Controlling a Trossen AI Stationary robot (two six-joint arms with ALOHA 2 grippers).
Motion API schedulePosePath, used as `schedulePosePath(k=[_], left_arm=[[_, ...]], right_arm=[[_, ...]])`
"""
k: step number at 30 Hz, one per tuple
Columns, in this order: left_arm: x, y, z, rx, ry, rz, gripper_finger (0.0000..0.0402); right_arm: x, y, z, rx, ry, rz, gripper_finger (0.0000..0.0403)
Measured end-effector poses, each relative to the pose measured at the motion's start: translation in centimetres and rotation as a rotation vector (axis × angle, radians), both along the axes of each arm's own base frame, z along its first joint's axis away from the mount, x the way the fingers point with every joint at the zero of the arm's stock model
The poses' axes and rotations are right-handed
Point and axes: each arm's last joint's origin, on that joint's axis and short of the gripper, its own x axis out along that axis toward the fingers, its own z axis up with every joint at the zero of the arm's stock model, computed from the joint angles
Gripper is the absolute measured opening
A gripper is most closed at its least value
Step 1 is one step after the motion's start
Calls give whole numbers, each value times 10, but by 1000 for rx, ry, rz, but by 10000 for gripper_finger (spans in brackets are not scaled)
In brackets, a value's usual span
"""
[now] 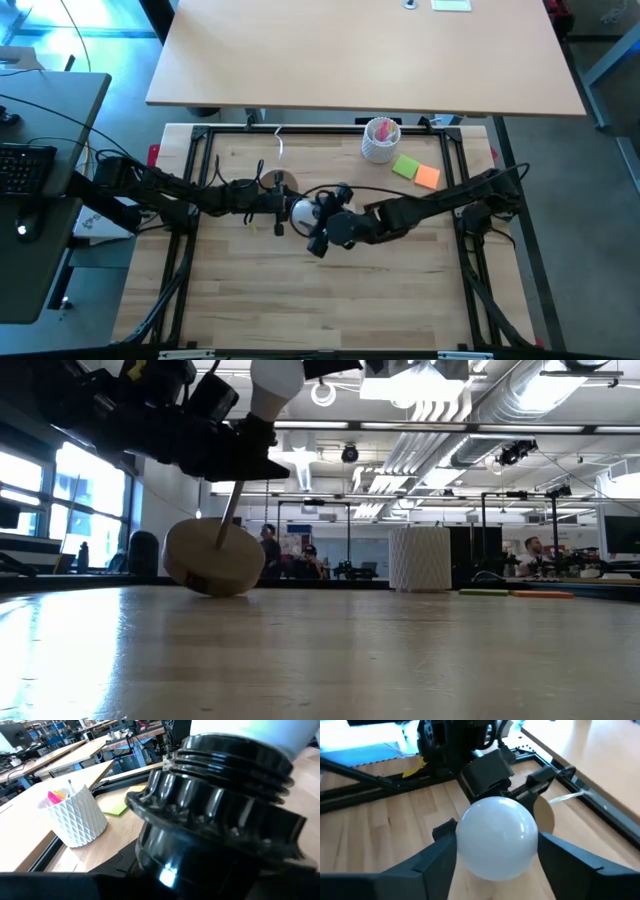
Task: Screw lightbulb
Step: Remove the white lightbulb from the desk lamp
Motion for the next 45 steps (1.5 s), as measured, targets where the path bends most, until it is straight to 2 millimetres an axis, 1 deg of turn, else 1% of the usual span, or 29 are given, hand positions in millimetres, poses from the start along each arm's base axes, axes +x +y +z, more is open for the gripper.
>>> schedulePosePath(k=[4, 8, 10, 15, 20, 24, 28, 32, 35, 41, 43, 45], left_arm=[[0, 0, -1, -6, 6, -2, 154], [0, 0, -1, -1, 5, -6, 154], [0, 0, -1, -1, 5, -5, 154], [0, 0, -1, 6, 9, -1, 154], [0, 1, -2, -1, 16, -7, 154], [0, 1, -2, -5, 16, -3, 154], [0, 1, -2, -14, 15, -4, 154], [0, 3, -2, -12, 13, 4, 154], [0, 3, -2, -12, 15, 4, 154], [0, 3, -1, -18, 14, 8, 154], [0, 4, -1, -18, 14, 12, 154], [-1, 5, -1, -20, 14, 15, 154]], right_arm=[[2, -2, 1, -86, 38, 103, 220], [4, -2, 3, -201, 69, 173, 200], [4, -2, 3, -287, 110, 225, 197], [3, -1, 2, -579, 245, 402, 198], [3, 5, 3, -860, 349, 584, 199], [1, 10, 4, -995, 401, 658, 198], [2, 13, 5, -987, 373, 641, 198], [3, 15, 7, -872, 297, 579, 204], [2, 19, 7, -780, 244, 552, 220], [0, 26, 8, -654, 183, 508, 264], [-1, 27, 9, -609, 160, 448, 274], [-2, 28, 12, -566, 121, 348, 278]])
